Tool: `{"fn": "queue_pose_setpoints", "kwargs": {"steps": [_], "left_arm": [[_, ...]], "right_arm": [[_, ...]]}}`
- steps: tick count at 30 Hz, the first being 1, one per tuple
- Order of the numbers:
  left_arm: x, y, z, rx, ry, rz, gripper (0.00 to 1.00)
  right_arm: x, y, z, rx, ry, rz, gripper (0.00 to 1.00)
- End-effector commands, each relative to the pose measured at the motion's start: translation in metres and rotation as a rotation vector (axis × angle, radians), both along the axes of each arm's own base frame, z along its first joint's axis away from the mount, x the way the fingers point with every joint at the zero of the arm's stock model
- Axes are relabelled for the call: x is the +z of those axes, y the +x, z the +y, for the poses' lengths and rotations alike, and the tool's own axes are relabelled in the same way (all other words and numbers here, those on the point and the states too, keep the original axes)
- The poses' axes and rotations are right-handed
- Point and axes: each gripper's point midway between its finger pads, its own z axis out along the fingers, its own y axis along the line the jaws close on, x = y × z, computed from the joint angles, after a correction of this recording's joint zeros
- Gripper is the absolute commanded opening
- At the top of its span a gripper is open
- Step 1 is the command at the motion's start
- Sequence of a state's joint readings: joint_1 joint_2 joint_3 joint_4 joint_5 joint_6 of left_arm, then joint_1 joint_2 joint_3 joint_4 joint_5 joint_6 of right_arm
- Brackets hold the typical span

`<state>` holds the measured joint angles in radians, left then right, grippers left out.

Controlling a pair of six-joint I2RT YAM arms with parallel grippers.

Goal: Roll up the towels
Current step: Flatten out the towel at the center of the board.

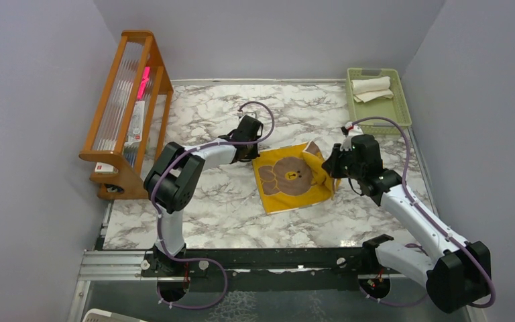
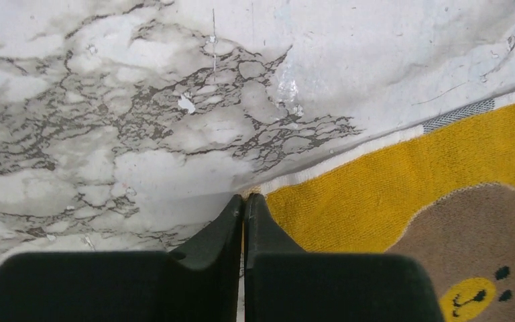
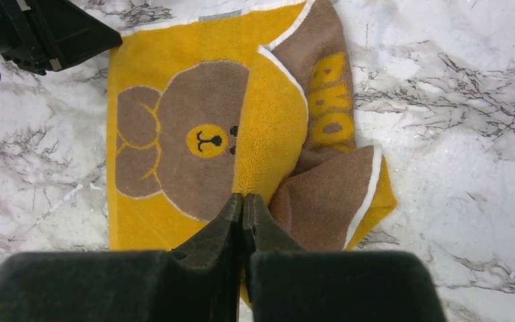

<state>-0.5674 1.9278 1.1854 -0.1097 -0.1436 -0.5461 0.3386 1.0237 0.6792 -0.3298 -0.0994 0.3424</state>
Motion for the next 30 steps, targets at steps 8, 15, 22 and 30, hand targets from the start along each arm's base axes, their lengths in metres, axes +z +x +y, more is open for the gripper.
{"fn": "queue_pose_setpoints", "kwargs": {"steps": [8,15,22,30], "left_arm": [[-0.013,-0.015,0.062,0.054,0.237,0.048,0.0],[0.012,-0.018,0.108,0.094,0.225,0.029,0.0],[0.016,-0.018,0.103,0.083,0.199,0.031,0.0],[0.012,-0.018,0.104,0.077,0.214,0.037,0.0]], "right_arm": [[0.035,0.013,-0.01,-0.054,-0.006,-0.119,0.7],[0.022,0.032,0.011,0.039,-0.003,-0.102,0.65],[-0.003,0.031,0.066,0.283,-0.078,-0.026,0.58],[-0.04,0.033,0.114,0.499,-0.064,0.096,0.6]]}}
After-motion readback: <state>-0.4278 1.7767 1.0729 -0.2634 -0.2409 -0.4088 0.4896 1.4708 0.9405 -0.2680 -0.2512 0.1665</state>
